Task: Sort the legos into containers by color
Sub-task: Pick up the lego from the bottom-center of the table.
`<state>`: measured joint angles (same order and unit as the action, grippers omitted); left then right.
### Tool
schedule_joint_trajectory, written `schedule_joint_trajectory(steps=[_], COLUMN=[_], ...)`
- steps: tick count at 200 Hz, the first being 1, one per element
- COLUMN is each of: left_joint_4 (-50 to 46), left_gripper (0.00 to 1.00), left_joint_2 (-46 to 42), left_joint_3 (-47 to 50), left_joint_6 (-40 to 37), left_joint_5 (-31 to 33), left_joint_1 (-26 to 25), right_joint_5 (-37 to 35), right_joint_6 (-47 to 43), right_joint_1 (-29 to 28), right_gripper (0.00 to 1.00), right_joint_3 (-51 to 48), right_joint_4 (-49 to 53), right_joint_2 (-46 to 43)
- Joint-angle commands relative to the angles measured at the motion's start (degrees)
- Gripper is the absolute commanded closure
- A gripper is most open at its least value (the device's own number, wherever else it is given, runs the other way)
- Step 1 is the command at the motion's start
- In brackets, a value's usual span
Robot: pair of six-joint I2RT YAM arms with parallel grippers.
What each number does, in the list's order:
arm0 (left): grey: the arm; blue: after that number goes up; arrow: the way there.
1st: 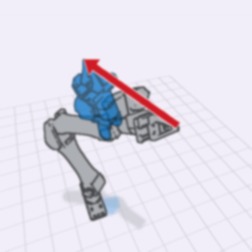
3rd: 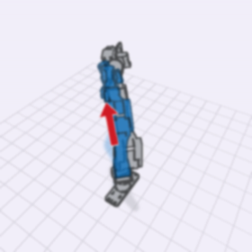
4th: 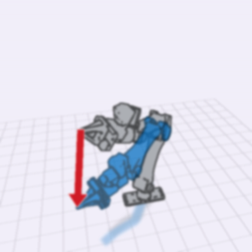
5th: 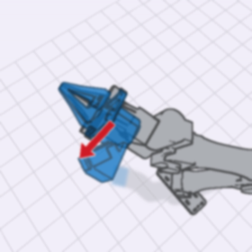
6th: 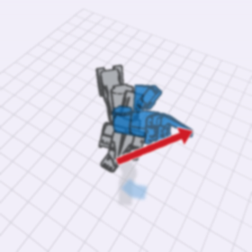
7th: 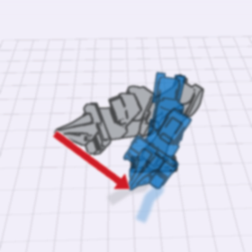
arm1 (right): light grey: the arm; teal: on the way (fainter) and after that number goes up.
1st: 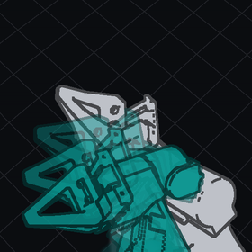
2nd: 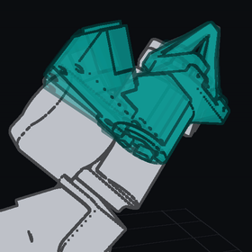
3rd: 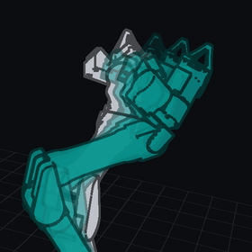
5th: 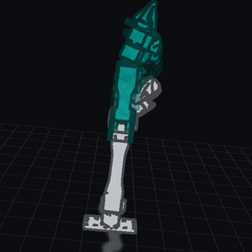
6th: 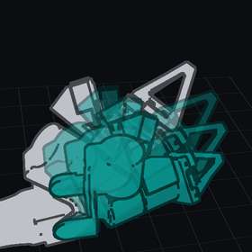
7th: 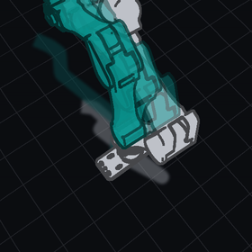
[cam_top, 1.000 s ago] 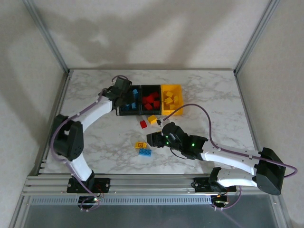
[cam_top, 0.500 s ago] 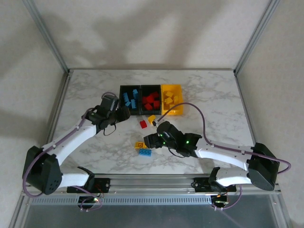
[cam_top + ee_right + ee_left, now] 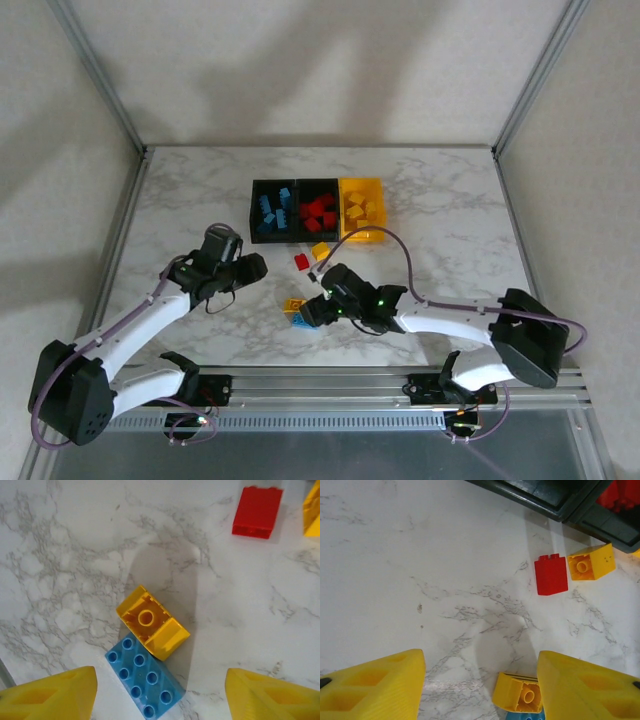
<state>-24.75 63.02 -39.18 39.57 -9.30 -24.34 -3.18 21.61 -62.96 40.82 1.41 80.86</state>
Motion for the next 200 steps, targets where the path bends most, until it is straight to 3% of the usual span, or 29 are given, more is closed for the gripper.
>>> schedule_joint_trajectory(steps=[1, 79, 126, 169, 200], left_joint_4=[-1.9, -2.8, -2.0, -1.5, -1.2], left_gripper=[0.39, 0.39, 0.40, 0.40, 0.40], left_joint_2=[-1.4, -1.5, -0.8, 0.3, -0.4], left_joint_3=[0.7, 0.4, 0.4, -0.4, -0.5], left_joint_6=[1.2, 0.9, 0.9, 0.5, 1.2], left_joint_5=[-0.4, 0.6, 0.4, 0.2, 0.4], left_joint_1=[0.0, 0.8, 1.1, 1.3, 1.4], right_joint_5=[1.5, 1.2, -2.8, -6.3, -7.1], right_joint_6=[-2.8, -4.0, -3.7, -3.4, -3.1], right_joint_1=[-1.2, -6.4, -9.4, -11.2, -11.5], right_gripper=[0.32, 0.38, 0.52, 0.71, 0.73], right_joint_3=[0.1, 3.6, 4.5, 5.1, 5.4], right_joint_4=[-2.7, -2.0, 1.8, 5.0, 7.3], right_joint_2=[4.5, 14.5, 16.8, 17.1, 11.5])
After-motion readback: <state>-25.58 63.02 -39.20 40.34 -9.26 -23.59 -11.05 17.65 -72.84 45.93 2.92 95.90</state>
